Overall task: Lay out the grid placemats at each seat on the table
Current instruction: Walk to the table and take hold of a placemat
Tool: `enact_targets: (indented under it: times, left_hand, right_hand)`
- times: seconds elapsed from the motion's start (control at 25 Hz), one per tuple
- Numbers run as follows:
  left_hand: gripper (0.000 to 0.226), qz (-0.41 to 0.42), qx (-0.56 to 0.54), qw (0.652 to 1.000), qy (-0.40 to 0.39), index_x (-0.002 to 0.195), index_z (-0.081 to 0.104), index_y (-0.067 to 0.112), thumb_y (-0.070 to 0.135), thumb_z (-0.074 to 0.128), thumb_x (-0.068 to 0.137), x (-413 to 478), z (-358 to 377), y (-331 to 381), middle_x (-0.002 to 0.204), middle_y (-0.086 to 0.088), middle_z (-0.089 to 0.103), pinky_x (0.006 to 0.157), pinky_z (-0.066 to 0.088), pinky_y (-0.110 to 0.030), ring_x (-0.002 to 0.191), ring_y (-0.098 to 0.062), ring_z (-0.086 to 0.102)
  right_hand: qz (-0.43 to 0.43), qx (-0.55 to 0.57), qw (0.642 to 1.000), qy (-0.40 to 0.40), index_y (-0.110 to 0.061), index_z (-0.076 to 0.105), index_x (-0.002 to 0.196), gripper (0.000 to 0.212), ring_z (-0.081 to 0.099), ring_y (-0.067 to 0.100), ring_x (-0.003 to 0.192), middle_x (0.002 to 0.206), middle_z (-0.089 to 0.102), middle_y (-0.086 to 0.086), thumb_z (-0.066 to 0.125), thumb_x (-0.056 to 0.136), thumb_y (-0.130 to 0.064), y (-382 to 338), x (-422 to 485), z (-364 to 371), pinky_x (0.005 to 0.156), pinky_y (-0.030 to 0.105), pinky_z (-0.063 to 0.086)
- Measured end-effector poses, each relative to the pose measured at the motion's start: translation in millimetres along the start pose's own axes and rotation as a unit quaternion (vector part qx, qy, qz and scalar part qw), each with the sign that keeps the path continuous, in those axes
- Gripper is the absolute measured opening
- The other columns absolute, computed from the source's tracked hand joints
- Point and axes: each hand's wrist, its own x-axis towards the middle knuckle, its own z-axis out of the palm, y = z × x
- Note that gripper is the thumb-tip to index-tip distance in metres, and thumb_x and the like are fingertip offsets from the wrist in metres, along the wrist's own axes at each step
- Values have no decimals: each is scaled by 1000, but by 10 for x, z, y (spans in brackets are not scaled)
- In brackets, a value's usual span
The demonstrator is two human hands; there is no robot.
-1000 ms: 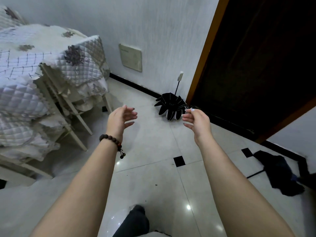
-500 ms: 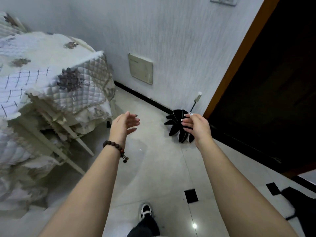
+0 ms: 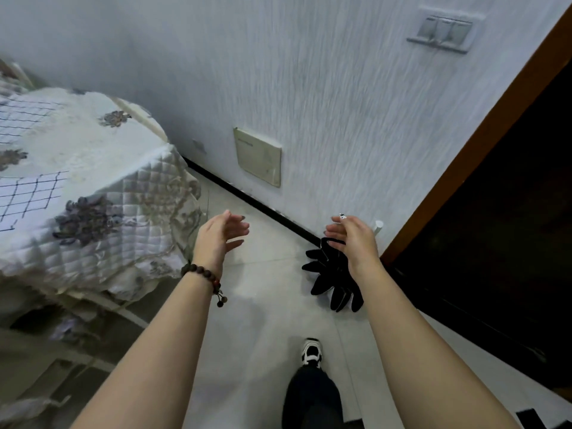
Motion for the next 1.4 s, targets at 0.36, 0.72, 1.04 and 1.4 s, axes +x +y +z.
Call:
enact_targets:
  times: [0.36,0.72,1.04,1.4]
  left_hand:
    - [32,28,-33,996,84,86,63,10,30,41,97,1761,650,386,87,-10,69,70,50,-30,80,-20,66]
    - [32,34,-83,980,179,81,63,14,31,42,97,2977,452,786,81,-6,69,66,49,-26,76,-16,66]
    - [32,44,-109,968,223,80,63,15,30,41,97,4407,-40,1162,68,2,72,63,48,-25,72,-13,67]
    - [30,78,-97,956,265,86,61,11,27,38,98,5623,-768,1886,87,-12,68,67,47,-28,79,-19,65]
  right_hand:
    - [-18,-30,996,-83,-10,64,91,19,65,23,79,81,65,9,46,92,-16,-699,2145,538,76,35,52]
    - [-2,-40,984,-176,-13,64,83,18,63,22,77,78,65,8,49,92,-15,-1076,3443,1680,73,34,51]
    - [1,-58,973,-223,-12,63,83,19,64,19,71,77,65,9,46,92,-13,-1166,4584,3070,68,31,49]
    - [-6,-57,963,-264,-10,63,86,18,63,17,69,74,65,6,47,92,-13,-1565,5405,4618,65,28,48]
